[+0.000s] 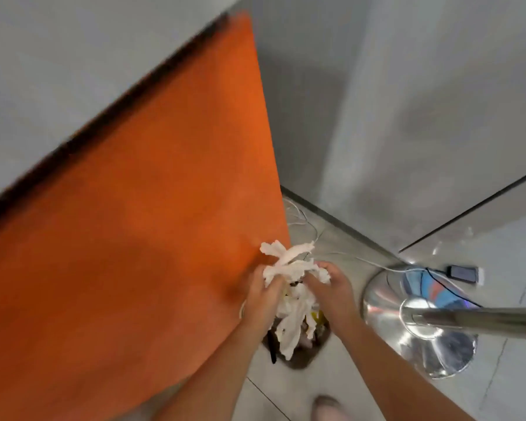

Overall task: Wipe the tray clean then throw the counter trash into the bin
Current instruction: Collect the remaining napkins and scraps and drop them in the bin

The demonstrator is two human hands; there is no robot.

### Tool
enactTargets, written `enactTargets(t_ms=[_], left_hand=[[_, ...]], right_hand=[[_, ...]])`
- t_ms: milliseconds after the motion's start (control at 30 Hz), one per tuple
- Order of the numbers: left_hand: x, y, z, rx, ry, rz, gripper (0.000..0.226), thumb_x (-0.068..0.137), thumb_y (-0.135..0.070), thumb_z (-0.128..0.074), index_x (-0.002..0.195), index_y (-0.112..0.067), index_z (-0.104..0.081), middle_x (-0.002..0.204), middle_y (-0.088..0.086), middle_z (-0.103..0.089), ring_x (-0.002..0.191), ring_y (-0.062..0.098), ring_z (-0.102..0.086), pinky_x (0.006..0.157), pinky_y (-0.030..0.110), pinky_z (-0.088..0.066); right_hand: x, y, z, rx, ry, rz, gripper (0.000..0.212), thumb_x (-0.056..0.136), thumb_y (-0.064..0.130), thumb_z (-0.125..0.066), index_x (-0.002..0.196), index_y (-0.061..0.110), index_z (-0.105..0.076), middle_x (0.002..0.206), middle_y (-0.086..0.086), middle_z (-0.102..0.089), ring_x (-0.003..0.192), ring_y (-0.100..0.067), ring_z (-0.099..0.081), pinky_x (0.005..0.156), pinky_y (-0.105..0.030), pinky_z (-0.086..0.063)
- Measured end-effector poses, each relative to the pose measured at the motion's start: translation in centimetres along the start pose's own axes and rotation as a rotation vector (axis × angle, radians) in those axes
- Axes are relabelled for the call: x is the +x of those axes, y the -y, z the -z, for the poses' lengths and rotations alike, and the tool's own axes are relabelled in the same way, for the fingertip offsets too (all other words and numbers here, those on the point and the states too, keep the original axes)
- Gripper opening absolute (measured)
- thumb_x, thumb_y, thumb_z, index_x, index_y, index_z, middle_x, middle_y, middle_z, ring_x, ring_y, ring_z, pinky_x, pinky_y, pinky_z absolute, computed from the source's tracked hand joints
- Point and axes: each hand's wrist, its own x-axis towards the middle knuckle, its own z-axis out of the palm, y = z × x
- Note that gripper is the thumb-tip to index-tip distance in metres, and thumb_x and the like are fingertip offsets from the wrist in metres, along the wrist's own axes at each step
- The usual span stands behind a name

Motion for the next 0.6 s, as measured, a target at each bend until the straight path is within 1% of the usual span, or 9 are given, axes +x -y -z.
enactTargets(t_ms=[100,167,200,233,333,400,467,533,600], left_hand=[[1.8,5.4,-1.2,0.227,0.019,-0.036,0.023,0.088,-0.026,-0.049,0.109,-0.02,-0.056,0.113,0.001,-0.042,0.098,0.014,-0.047,0.082,0.022,-0.036],[2.7,8.0,-1.4,0.382,0.007,-0.107,0.022,0.094,-0.01,-0.043,0.112,-0.013,-0.056,0.11,0.001,-0.036,0.092,0.012,-0.045,0.074,0.006,-0.033],[3.0,9.1,-1.4,0.447,0.015,-0.165,0.025,0.093,-0.004,-0.043,0.113,-0.012,-0.056,0.11,0.002,-0.036,0.092,0.013,-0.044,0.075,0.004,-0.033],[3.3,10.0,-1.5,0.562,0.044,-0.239,0.03,0.091,0.0,-0.043,0.116,-0.012,-0.055,0.112,0.003,-0.036,0.097,0.015,-0.044,0.082,0.008,-0.035],[4.4,12.1,-1.7,0.91,0.169,-0.366,0.056,0.083,0.008,-0.046,0.132,-0.019,-0.043,0.128,0.008,-0.035,0.119,0.02,-0.039,0.099,0.028,-0.04],[5.0,12.2,-2.0,1.065,0.237,-0.341,0.062,0.084,0.012,-0.046,0.136,-0.019,-0.038,0.134,0.006,-0.029,0.126,0.02,-0.034,0.1,0.027,-0.039],[5.9,12.2,-2.3,1.118,0.298,-0.365,0.051,0.088,0.01,-0.045,0.133,-0.015,-0.042,0.132,0.006,-0.032,0.123,0.02,-0.037,0.099,0.028,-0.042],[6.8,12.5,-2.8,1.163,0.362,-0.472,0.047,0.089,0.005,-0.05,0.133,-0.012,-0.044,0.129,0.007,-0.038,0.121,0.021,-0.04,0.098,0.031,-0.044],[7.2,12.6,-3.6,1.16,0.463,-0.595,0.051,0.084,0.007,-0.052,0.132,-0.01,-0.045,0.126,0.008,-0.043,0.119,0.021,-0.041,0.096,0.032,-0.044]], right_hand=[[2.7,-5.2,-0.8,-0.221,-0.015,0.056,0.015,0.078,0.025,-0.07,0.087,0.036,-0.066,0.1,0.005,-0.062,0.089,-0.014,-0.062,0.081,-0.029,-0.051],[3.3,-7.6,-1.2,-0.39,0.025,0.089,0.023,0.083,0.022,-0.065,0.105,0.028,-0.064,0.117,0.0,-0.049,0.1,-0.015,-0.055,0.091,-0.021,-0.04],[3.4,-8.7,-1.4,-0.487,0.054,0.13,0.028,0.086,0.022,-0.059,0.115,0.022,-0.06,0.124,-0.003,-0.043,0.106,-0.015,-0.051,0.094,-0.016,-0.033],[3.4,-9.8,-1.7,-0.58,0.093,0.189,0.037,0.089,0.027,-0.051,0.124,0.016,-0.054,0.132,-0.006,-0.038,0.114,-0.018,-0.047,0.099,-0.016,-0.03],[3.0,-12.7,-2.1,-0.911,0.207,0.291,0.066,0.089,0.035,-0.03,0.146,0.003,-0.024,0.153,-0.019,-0.017,0.138,-0.031,-0.027,0.115,-0.036,-0.026],[3.1,-14.2,-2.1,-1.133,0.225,0.305,0.062,0.093,0.022,-0.031,0.146,-0.007,-0.016,0.154,-0.027,-0.009,0.141,-0.041,-0.021,0.115,-0.043,-0.027],[3.2,-14.7,-2.0,-1.306,0.307,0.249,0.058,0.095,0.01,-0.03,0.146,-0.009,-0.008,0.154,-0.028,-0.005,0.141,-0.043,-0.019,0.112,-0.04,-0.03],[3.8,-14.5,-1.8,-1.395,0.399,0.145,0.059,0.097,0.003,-0.03,0.149,-0.001,-0.002,0.155,-0.023,-0.012,0.139,-0.037,-0.026,0.108,-0.037,-0.034],[4.6,-14.0,-1.3,-1.404,0.381,0.154,0.052,0.095,0.001,-0.036,0.145,0.002,-0.019,0.139,-0.018,-0.043,0.122,-0.031,-0.05,0.095,-0.034,-0.044]])
